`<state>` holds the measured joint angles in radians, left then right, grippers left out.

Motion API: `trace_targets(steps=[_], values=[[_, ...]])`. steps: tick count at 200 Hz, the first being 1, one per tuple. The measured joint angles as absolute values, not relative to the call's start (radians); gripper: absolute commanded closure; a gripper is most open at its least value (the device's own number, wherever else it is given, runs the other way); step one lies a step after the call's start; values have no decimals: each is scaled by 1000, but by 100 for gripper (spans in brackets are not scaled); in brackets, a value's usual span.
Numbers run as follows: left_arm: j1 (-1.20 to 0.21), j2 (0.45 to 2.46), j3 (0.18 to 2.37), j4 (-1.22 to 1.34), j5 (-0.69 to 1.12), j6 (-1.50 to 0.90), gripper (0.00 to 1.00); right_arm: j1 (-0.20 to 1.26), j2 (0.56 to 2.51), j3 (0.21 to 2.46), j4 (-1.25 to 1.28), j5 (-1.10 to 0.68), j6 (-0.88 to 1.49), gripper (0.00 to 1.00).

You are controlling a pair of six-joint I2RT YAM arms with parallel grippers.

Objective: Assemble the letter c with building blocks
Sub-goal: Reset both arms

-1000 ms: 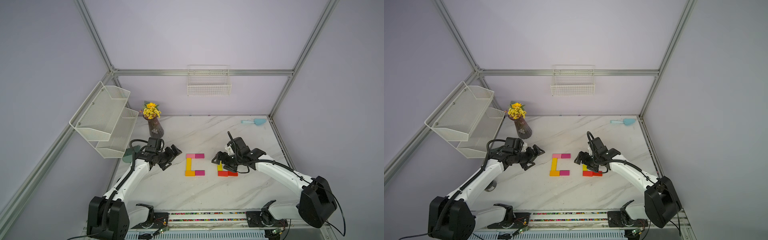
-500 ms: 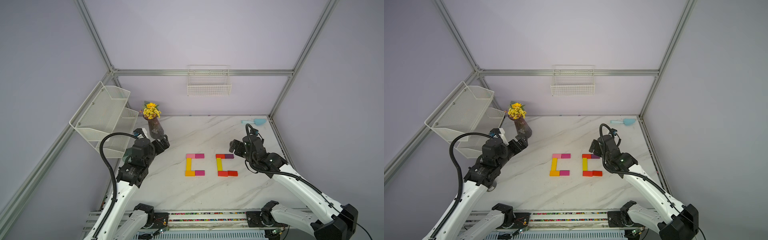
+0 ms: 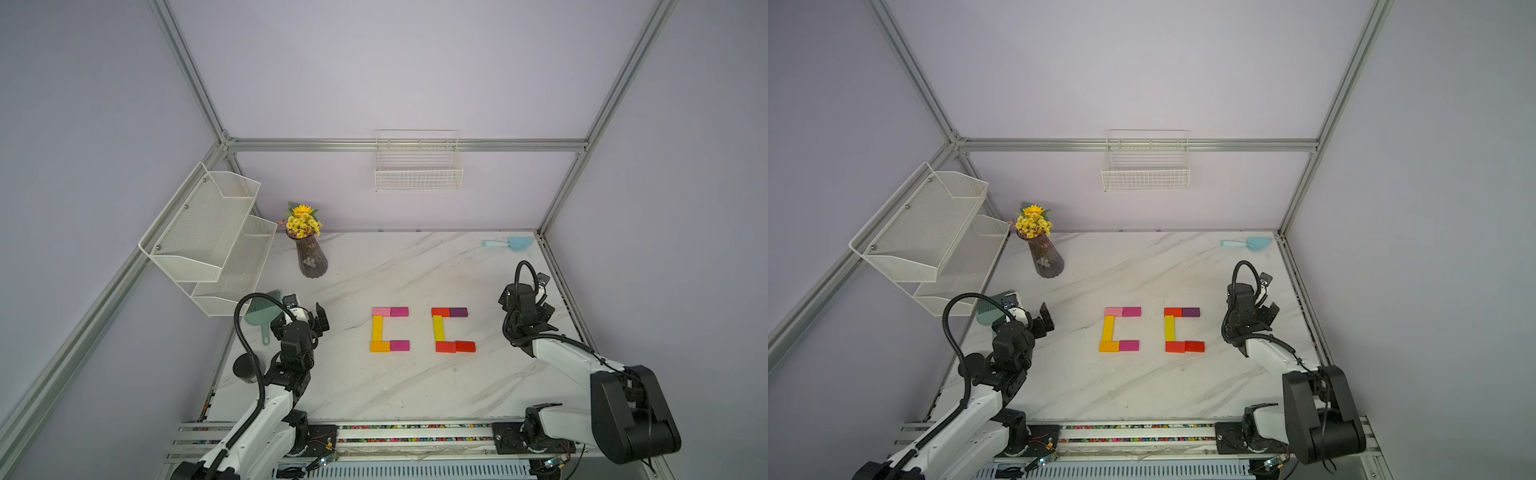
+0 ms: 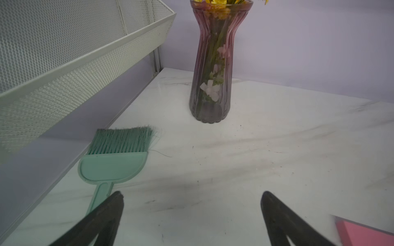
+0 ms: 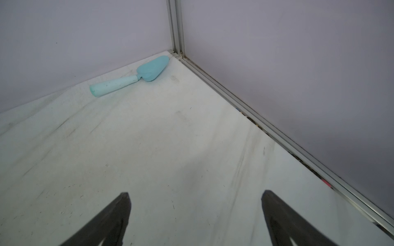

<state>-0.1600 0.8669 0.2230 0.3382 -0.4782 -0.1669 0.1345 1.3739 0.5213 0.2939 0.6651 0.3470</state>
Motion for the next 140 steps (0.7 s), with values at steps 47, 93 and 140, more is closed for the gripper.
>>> trace_targets(steps=[47, 93, 140], values=[[-39, 1188, 218, 670, -441, -129, 0, 106, 1596, 429, 644, 479, 227, 3], [-3, 1501, 262, 881, -371, -118, 0, -14, 1689, 384, 955, 294, 181, 3], [2, 1569, 364, 889, -300, -89, 0, -8, 1786, 424, 1000, 188, 143, 3]])
